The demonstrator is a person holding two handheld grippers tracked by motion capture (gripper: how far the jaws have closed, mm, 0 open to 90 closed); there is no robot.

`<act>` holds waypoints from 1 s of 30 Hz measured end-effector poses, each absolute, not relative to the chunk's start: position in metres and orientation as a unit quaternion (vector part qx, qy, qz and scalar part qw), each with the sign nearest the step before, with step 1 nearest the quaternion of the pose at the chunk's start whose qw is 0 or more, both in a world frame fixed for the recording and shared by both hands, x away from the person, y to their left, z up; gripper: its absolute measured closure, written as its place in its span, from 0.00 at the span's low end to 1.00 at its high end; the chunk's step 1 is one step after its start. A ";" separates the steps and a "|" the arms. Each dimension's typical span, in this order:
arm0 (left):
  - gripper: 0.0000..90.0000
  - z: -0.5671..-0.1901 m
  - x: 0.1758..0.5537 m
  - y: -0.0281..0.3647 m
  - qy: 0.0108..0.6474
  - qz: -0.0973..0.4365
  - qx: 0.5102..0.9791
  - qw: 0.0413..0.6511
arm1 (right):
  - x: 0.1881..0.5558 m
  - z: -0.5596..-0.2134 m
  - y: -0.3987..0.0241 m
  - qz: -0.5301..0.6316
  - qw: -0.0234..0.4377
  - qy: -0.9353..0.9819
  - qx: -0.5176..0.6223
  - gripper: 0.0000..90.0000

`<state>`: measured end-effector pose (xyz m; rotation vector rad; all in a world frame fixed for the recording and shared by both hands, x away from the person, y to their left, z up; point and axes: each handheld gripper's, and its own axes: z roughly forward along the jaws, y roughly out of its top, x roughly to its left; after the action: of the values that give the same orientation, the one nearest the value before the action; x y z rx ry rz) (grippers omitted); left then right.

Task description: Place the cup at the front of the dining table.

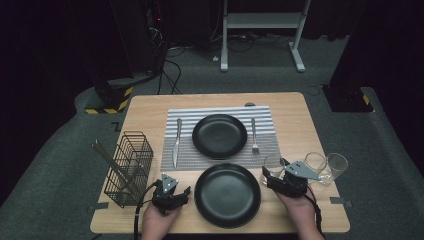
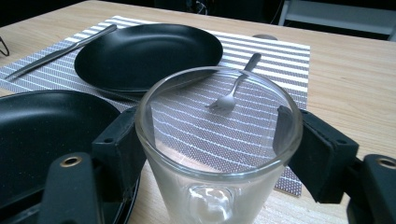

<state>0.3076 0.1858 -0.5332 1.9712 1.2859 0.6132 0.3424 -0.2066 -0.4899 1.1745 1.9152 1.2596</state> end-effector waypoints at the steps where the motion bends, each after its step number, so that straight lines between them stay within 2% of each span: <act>1: 0.38 -0.533 0.308 0.186 0.496 0.236 0.760 0.348 | 0.342 -0.490 -0.206 0.469 0.280 0.714 0.438 0.29; 30: 0.36 -0.533 0.308 0.185 0.494 0.235 0.762 0.347 | 0.342 -0.490 -0.205 0.459 0.280 0.718 0.443 0.32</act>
<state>0.3078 0.1851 -0.5332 1.9756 1.2810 0.6089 0.3418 -0.2045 -0.4895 1.1872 1.9250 1.2301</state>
